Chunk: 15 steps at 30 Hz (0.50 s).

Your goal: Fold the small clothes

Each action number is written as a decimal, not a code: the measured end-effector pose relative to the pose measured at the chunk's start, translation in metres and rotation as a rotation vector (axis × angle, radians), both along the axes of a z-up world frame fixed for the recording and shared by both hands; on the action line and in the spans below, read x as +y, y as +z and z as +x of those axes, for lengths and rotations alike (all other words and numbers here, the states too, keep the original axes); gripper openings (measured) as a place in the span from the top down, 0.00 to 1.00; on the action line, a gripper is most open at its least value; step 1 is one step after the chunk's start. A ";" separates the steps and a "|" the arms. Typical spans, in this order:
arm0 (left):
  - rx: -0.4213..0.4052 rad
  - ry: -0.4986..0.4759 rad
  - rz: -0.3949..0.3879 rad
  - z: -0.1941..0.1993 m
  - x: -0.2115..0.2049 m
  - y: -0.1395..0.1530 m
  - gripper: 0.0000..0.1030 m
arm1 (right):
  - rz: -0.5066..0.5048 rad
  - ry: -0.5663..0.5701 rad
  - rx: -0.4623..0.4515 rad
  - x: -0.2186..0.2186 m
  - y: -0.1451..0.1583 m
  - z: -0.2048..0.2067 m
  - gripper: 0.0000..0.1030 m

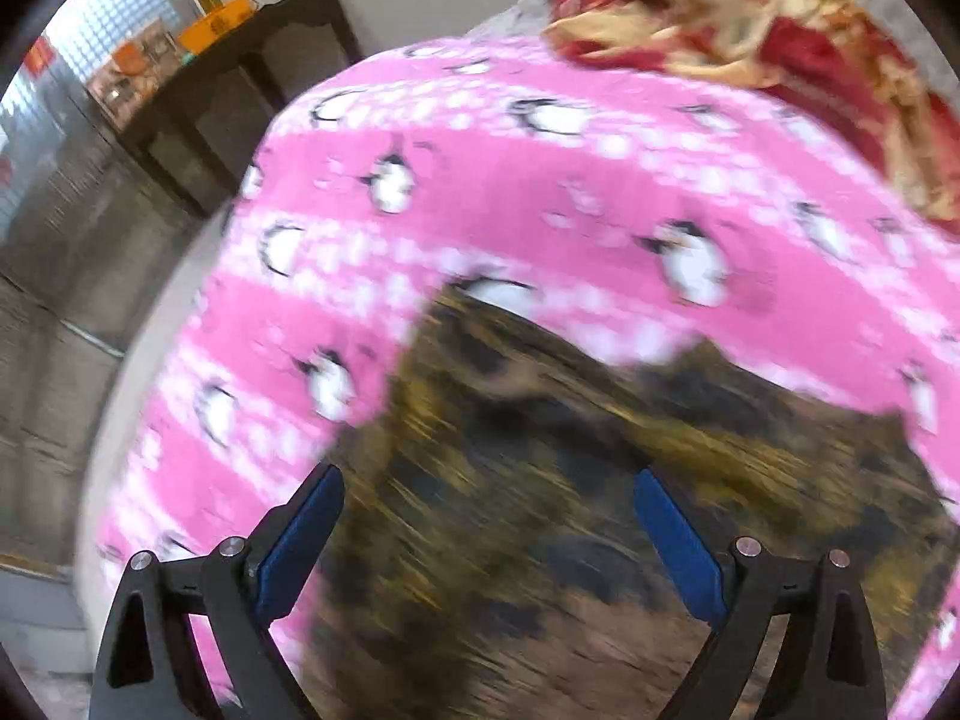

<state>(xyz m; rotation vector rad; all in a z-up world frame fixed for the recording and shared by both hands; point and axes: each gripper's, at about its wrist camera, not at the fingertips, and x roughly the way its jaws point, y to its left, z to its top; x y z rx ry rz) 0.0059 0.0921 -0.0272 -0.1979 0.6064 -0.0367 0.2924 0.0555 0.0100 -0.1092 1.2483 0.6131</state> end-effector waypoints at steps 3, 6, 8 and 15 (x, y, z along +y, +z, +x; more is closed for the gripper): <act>-0.031 -0.032 0.020 -0.003 -0.006 0.004 0.85 | -0.064 0.087 0.080 0.040 -0.009 0.005 0.07; -0.030 -0.036 0.007 -0.003 -0.004 0.003 0.85 | -0.201 0.189 0.052 0.076 -0.016 -0.001 0.07; -0.028 -0.032 -0.016 -0.002 0.001 0.003 0.85 | -0.318 0.221 0.044 0.095 -0.027 -0.002 0.09; -0.022 -0.038 -0.063 0.001 0.008 0.001 0.85 | -0.601 0.242 -0.025 0.128 -0.044 -0.006 0.57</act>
